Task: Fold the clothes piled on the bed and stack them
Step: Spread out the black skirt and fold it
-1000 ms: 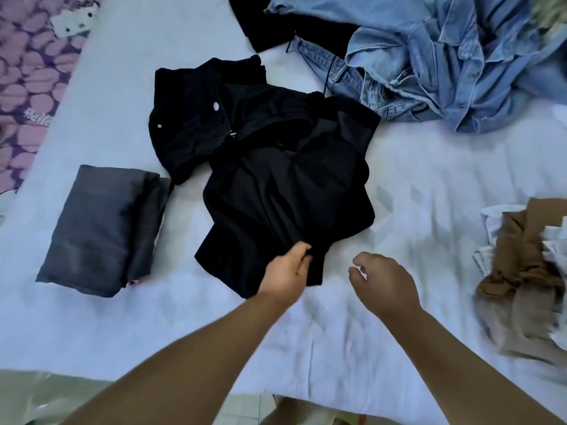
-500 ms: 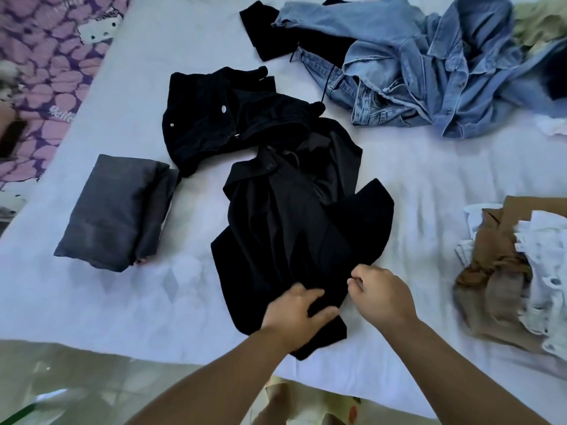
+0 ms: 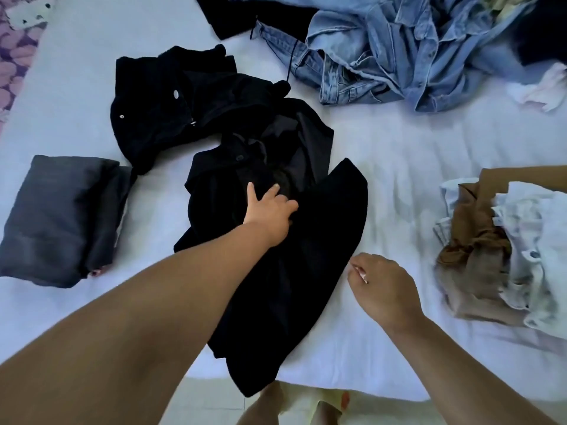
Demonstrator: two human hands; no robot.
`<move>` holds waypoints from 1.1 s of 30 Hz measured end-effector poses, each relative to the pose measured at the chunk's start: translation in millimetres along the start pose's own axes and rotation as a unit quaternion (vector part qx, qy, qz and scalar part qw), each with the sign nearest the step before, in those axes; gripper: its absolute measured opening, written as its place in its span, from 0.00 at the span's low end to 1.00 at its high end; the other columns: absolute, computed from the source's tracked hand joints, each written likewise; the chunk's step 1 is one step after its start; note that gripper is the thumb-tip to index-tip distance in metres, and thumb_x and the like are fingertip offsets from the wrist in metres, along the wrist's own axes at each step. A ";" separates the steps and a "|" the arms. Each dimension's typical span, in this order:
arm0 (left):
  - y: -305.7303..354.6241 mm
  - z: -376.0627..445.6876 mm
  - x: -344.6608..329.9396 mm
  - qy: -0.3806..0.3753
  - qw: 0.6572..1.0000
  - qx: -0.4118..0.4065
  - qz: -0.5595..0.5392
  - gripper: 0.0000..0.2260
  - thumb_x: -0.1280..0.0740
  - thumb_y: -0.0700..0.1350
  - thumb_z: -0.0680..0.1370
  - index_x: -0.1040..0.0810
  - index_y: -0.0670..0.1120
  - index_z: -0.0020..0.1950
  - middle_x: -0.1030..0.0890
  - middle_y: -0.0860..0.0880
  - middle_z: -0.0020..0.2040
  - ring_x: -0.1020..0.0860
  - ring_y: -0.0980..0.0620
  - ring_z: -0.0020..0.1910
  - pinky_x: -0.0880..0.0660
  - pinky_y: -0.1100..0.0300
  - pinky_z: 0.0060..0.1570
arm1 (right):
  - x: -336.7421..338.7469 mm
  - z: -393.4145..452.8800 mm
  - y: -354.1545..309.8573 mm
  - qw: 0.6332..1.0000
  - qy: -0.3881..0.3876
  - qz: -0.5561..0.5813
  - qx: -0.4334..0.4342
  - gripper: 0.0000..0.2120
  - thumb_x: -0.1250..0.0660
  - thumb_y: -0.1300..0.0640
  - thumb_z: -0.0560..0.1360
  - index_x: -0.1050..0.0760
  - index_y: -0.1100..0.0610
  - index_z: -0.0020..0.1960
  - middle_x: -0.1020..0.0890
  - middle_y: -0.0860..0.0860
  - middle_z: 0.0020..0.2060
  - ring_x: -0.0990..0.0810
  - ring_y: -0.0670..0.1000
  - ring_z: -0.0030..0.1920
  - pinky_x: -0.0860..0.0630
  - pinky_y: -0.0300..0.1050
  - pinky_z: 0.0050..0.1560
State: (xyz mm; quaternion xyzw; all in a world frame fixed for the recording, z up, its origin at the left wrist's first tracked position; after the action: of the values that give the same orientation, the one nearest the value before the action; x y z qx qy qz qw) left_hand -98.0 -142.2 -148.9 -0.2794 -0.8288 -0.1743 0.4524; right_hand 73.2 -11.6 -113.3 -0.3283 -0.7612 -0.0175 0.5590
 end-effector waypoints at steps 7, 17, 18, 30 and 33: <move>5.0 -87.3 -20.5 -0.009 0.972 -0.015 -0.234 0.26 0.36 0.59 0.75 0.36 0.53 0.70 0.26 0.49 0.58 0.28 0.50 0.60 0.35 0.55 0.65 | 8.6 0.0 -19.5 0.999 0.019 0.002 0.027 0.10 0.42 0.54 0.78 0.25 0.56 0.53 0.21 0.51 0.45 0.23 0.52 0.44 0.31 0.44 0.42; -12.6 -169.2 18.5 -0.056 0.977 0.091 -0.186 0.12 0.40 0.45 0.76 0.20 0.54 0.54 0.19 0.54 0.52 0.26 0.52 0.57 0.43 0.53 0.68 | 47.5 -17.3 -84.5 0.983 -0.034 -0.057 0.172 0.12 0.44 0.51 0.80 0.26 0.56 0.56 0.22 0.51 0.49 0.23 0.53 0.48 0.31 0.44 0.44; -9.3 -180.5 26.4 -0.036 0.986 0.065 -0.150 0.13 0.41 0.45 0.76 0.20 0.55 0.54 0.19 0.54 0.50 0.27 0.52 0.58 0.46 0.49 0.70 | 55.1 -21.6 -92.4 0.979 -0.035 -0.064 0.192 0.13 0.44 0.50 0.80 0.26 0.56 0.56 0.23 0.50 0.49 0.23 0.53 0.48 0.30 0.44 0.44; -13.0 -343.8 104.7 0.436 0.889 -0.133 0.028 0.09 0.36 0.41 0.75 0.19 0.53 0.45 0.25 0.55 0.37 0.28 0.53 0.50 0.42 0.50 0.68 | 106.9 -75.0 -199.5 0.844 -0.064 -0.188 0.499 0.21 0.43 0.60 0.77 0.30 0.45 0.67 0.38 0.50 0.73 0.44 0.54 0.73 0.45 0.51 0.70; -27.2 -371.9 119.0 0.422 0.898 -0.123 0.021 0.07 0.33 0.40 0.75 0.20 0.53 0.45 0.21 0.59 0.41 0.29 0.54 0.47 0.39 0.59 0.56 | 116.1 -82.3 -214.5 0.864 -0.090 -0.191 0.457 0.14 0.45 0.61 0.75 0.25 0.50 0.55 0.22 0.49 0.55 0.36 0.51 0.69 0.53 0.56 0.72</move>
State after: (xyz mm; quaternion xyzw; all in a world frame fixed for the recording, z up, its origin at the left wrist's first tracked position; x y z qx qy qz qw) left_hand 76.1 -328.7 148.0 -0.2502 -0.5260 -0.3670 0.7253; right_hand 12.3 -156.3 90.7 0.1158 -0.7787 0.2550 0.5613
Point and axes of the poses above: each hand's wrist, its own z-axis towards the middle knuckle, its own x-axis out of the back of the hand, y = z × x, the point moved 2 cm from there along z, towards the middle knuckle
